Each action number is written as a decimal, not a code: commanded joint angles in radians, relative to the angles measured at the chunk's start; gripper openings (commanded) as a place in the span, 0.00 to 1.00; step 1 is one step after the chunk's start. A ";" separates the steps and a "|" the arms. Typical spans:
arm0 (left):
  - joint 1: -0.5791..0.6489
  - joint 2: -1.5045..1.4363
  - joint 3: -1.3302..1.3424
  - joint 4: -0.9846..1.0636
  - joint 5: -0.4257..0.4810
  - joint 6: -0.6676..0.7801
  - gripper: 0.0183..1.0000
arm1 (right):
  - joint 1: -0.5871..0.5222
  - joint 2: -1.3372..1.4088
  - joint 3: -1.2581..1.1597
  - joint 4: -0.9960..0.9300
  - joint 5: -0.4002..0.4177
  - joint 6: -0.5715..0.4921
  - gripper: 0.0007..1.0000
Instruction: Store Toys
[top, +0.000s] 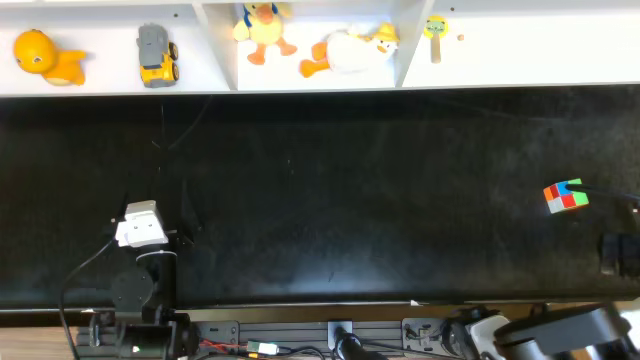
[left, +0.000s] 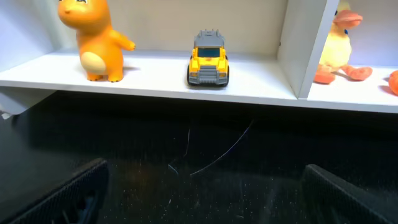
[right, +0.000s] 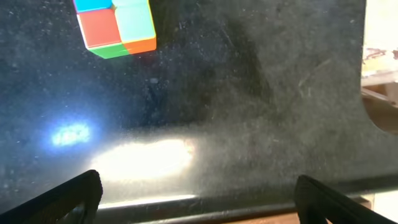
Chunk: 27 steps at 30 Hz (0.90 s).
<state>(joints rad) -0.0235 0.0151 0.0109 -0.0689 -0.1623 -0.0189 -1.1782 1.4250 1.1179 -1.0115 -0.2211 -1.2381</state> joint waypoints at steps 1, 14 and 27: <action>0.005 -0.013 -0.003 -0.001 -0.011 0.023 1.00 | 0.024 0.051 0.027 0.002 -0.035 -0.026 1.00; 0.005 -0.013 -0.003 -0.001 -0.011 0.022 1.00 | 0.175 0.092 0.031 0.006 -0.078 0.042 1.00; 0.005 -0.013 -0.003 -0.001 -0.012 0.022 1.00 | 0.231 0.094 0.031 0.085 -0.100 0.222 1.00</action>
<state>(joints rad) -0.0235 0.0151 0.0109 -0.0689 -0.1623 -0.0189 -0.9485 1.5166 1.1202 -0.9306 -0.2901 -1.0721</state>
